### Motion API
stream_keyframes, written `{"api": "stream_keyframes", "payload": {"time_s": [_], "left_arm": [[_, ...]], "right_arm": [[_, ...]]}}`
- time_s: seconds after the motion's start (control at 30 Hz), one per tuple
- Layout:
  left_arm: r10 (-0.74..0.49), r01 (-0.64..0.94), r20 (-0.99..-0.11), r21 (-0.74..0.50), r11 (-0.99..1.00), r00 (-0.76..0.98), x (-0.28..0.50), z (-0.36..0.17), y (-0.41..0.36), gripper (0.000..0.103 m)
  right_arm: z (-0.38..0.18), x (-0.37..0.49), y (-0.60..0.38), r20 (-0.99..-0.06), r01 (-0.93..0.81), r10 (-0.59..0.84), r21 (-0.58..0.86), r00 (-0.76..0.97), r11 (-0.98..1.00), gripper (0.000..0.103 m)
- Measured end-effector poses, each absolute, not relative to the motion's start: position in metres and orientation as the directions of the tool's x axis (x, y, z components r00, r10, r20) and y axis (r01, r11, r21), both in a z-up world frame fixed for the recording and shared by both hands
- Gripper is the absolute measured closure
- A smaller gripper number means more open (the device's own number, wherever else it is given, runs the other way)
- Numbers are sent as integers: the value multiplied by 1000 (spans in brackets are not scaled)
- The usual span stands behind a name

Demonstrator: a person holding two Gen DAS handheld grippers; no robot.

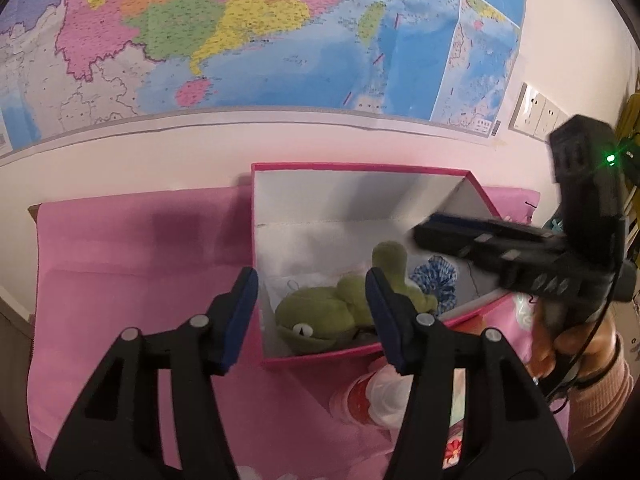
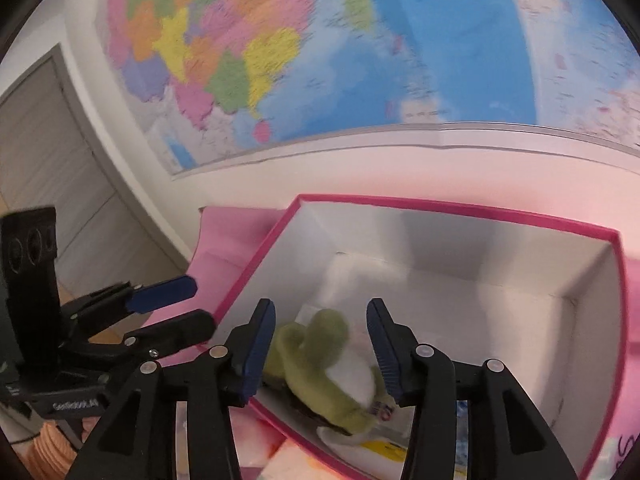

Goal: Organize soft objects
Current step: 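Carry the green frog into the pink box and open the right gripper, then return the right gripper to the black scrunchie and grasp it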

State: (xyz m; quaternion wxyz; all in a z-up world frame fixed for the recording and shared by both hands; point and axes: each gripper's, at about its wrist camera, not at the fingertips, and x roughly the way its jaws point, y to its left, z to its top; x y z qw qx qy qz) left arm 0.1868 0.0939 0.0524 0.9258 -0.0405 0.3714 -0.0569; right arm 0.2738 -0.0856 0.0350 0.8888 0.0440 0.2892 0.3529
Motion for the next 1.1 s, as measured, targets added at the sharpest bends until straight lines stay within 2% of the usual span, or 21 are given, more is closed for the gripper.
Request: {"api": "stream_keyframes", "payload": {"time_s": [0.13,0.2,0.37,0.53,0.9,1.1], "left_arm": [[-144,82,-688,-123,989,712,181,48,98,45],[-152,84,-687,-132,988,711,177,46,99,45],[-169,84,-670,-157,984,723,167,46,102,45],[-182,77,-632,-191,979,753,144,55,106,45],[-270,210,-591,-170,963,760,95,61,64,45],[-404,384,-598,-168,908,692,71,56,14,45]], "right_arm": [[43,256,-120,-439,-541,600,265,669,798,52],[45,245,-144,-420,-481,537,240,732,843,40],[31,241,-190,-463,-317,388,226,797,921,39],[18,257,-196,-521,-303,405,274,751,913,33],[18,255,-197,-480,-382,492,314,726,869,31],[26,206,-215,-430,-438,526,293,734,850,31]]}}
